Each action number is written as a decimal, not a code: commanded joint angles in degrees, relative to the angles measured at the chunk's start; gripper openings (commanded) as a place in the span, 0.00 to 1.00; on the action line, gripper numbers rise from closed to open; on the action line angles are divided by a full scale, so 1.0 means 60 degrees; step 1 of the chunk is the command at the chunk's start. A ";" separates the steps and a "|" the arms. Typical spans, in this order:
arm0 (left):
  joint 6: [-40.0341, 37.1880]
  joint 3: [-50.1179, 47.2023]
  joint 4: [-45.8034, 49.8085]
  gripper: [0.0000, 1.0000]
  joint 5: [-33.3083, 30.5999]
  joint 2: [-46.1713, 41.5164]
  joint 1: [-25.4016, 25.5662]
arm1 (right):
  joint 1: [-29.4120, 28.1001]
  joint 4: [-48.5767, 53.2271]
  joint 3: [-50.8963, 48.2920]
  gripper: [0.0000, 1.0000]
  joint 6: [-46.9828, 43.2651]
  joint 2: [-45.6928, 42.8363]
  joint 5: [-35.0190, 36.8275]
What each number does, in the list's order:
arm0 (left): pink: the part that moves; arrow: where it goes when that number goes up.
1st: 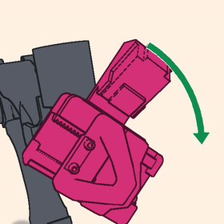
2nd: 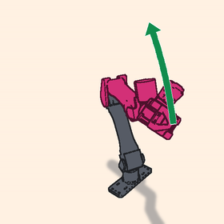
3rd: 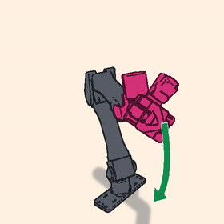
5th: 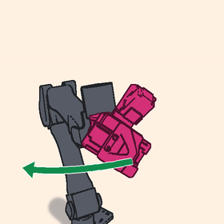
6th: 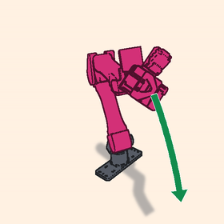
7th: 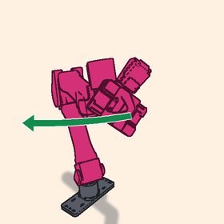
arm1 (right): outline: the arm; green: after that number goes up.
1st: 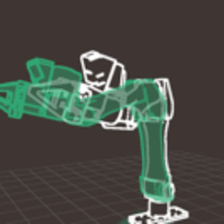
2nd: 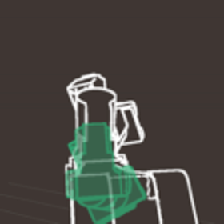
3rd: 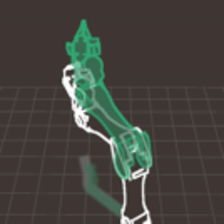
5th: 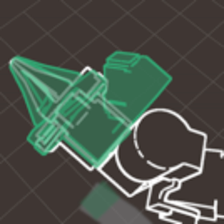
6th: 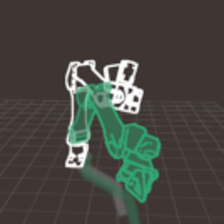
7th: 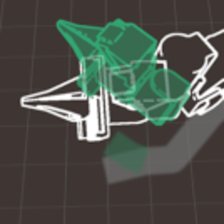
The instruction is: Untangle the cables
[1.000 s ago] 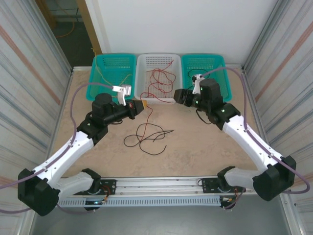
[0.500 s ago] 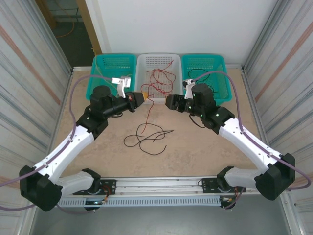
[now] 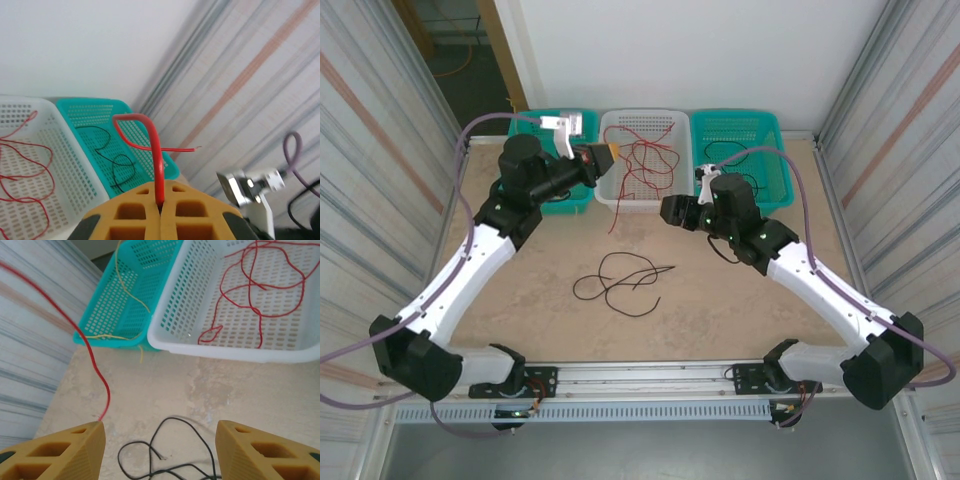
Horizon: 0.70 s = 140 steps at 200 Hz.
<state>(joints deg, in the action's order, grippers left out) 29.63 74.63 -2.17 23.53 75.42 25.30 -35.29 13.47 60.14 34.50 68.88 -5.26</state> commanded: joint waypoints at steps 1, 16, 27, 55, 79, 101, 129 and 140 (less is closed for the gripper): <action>-0.0187 0.1111 0.0527 0.00 -0.0721 0.0661 -0.0241 | -0.0078 0.0352 -0.0142 0.59 0.0281 -0.0254 0.0376; -0.0056 0.1686 0.0533 0.00 -0.0686 0.1206 -0.0355 | -0.0069 0.0526 -0.0150 0.59 0.0300 -0.0286 0.0499; 0.0004 0.2042 0.0378 0.00 -0.0569 0.1562 -0.0406 | -0.0071 0.0637 -0.0179 0.59 0.0325 -0.0353 0.0649; 0.0187 0.3025 0.0208 0.00 -0.0384 0.2445 -0.0495 | -0.0054 0.0725 -0.0355 0.59 0.0373 -0.0552 0.0887; 0.0645 0.3662 -0.0131 0.00 -0.0129 0.3177 -0.0551 | -0.0051 0.0862 -0.0399 0.59 0.0373 -0.0589 0.0971; 0.0926 0.4222 -0.0223 0.00 0.0134 0.3839 -0.0569 | -0.0034 0.1002 -0.0370 0.59 0.0373 -0.0617 0.1007; 0.1104 0.4798 -0.0155 0.00 0.0186 0.4588 -0.0597 | -0.0022 0.1177 -0.0427 0.59 0.0329 -0.0755 0.1105; 0.1236 0.4988 -0.0152 0.00 0.0237 0.4869 -0.0640 | -0.0007 0.1232 -0.0442 0.59 0.0329 -0.0809 0.1125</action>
<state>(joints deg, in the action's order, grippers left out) 34.63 100.82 -1.58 23.16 102.10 22.44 -35.29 19.00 58.30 35.59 65.98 0.01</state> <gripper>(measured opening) 0.064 0.593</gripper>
